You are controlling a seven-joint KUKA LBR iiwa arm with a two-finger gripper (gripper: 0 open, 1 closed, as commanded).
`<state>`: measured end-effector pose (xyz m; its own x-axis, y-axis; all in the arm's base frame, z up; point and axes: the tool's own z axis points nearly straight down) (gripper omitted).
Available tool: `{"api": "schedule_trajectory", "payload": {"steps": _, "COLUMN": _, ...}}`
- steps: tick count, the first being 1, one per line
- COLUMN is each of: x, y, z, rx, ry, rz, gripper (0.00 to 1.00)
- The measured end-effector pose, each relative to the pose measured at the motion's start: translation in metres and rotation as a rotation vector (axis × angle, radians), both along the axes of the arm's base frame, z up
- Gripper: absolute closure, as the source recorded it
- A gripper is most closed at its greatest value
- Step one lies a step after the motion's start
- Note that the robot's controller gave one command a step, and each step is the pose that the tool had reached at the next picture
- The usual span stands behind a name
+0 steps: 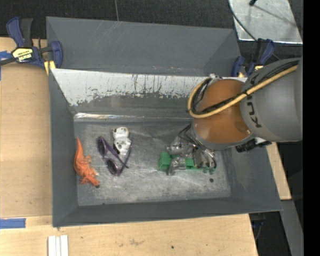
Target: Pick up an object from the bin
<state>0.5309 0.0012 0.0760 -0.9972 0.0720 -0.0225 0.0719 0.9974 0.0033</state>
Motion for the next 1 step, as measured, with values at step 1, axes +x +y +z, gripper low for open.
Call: {"api": "schedule_trajectory", "payload": {"steps": 1, "x": -0.0038, "y": -0.0003, "z": -0.0031, "rx": -0.001, "ry": 0.013, "rz": 0.001, "gripper": 0.00}}
